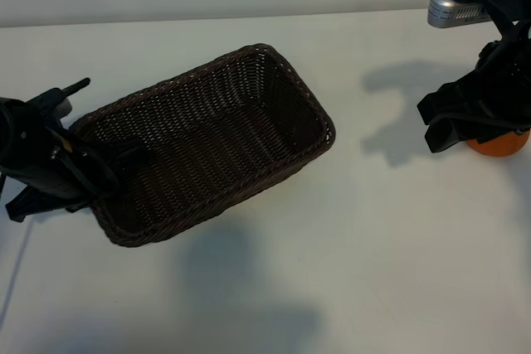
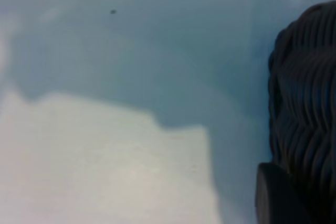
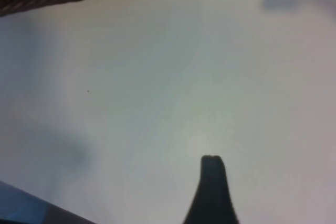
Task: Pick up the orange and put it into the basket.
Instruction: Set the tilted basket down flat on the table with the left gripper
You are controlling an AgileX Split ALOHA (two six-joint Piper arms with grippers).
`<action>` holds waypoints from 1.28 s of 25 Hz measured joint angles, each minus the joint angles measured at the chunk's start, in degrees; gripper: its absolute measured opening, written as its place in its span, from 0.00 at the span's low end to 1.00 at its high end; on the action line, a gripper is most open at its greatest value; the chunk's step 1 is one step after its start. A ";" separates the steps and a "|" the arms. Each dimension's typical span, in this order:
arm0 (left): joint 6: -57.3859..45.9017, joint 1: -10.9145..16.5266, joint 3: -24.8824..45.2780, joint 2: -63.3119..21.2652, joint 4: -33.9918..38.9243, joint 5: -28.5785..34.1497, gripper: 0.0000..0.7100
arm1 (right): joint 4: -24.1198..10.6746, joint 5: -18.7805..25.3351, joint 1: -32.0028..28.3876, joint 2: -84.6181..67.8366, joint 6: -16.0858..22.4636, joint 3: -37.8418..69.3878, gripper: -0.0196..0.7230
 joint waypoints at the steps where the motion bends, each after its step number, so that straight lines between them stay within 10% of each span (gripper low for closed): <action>1: 0.00 0.00 0.00 0.00 -0.14 -0.06 0.21 | 0.00 0.14 0.00 0.00 0.00 0.00 0.74; 32: 16.51 0.00 -6.72 -12.88 -10.67 4.92 0.20 | 0.00 0.58 0.00 0.00 -0.11 0.00 0.74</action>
